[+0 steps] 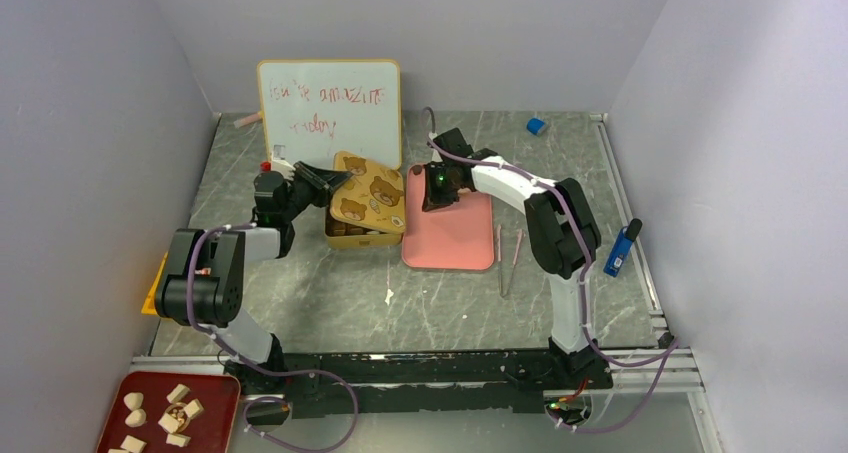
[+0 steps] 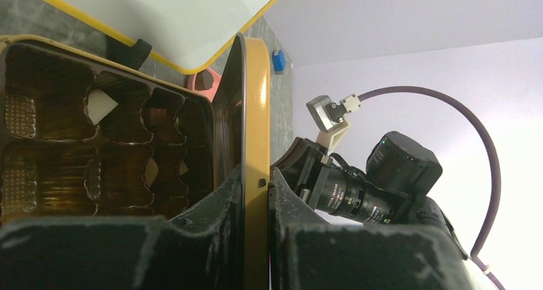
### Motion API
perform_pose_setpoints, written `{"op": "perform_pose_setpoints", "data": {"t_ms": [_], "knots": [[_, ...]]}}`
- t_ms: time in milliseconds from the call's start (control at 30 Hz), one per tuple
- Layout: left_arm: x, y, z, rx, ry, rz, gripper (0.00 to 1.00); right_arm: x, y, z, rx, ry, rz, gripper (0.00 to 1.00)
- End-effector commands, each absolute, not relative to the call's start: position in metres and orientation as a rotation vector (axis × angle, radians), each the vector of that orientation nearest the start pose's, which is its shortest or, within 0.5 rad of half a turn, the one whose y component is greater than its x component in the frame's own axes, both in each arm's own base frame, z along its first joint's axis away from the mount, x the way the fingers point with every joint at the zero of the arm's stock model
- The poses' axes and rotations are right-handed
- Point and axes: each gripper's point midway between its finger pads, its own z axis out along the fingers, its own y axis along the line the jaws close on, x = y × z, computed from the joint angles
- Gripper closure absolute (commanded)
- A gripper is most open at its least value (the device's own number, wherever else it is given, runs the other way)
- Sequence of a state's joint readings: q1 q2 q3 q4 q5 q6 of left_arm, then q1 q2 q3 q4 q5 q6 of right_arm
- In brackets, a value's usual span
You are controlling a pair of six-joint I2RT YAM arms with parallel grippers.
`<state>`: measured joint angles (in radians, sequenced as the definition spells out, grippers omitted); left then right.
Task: Pack the chocolate
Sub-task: Close the box lid on the packing box.
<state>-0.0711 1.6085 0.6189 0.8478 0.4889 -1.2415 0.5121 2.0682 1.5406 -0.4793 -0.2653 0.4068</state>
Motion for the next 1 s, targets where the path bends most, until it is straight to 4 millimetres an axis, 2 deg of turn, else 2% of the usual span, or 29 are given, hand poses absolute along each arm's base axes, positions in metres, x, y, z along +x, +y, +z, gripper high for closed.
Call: {"op": "perform_pose_setpoints", "data": {"t_ms": [0, 367, 533, 667, 967], "knots": [[0.417, -0.149, 0.183, -0.6, 1.716, -1.376, 0.95, 0.401, 0.296, 0.063, -0.278, 2.624, 0.615, 0.96], [0.419, -0.148, 0.174, -0.607, 1.738, -1.357, 0.95, 0.398, 0.316, 0.07, -0.338, 2.602, 0.598, 1.0], [0.418, -0.147, 0.168, -0.615, 1.752, -1.339, 0.92, 0.396, 0.325, 0.073, -0.361, 2.594, 0.605, 1.0], [0.419, -0.146, 0.163, -0.623, 1.766, -1.322, 0.88, 0.395, 0.333, 0.074, -0.381, 2.592, 0.609, 1.0], [0.421, -0.14, 0.155, -0.625, 1.8, -1.256, 0.7, 0.394, 0.346, 0.076, -0.41, 2.58, 0.627, 1.0]]}}
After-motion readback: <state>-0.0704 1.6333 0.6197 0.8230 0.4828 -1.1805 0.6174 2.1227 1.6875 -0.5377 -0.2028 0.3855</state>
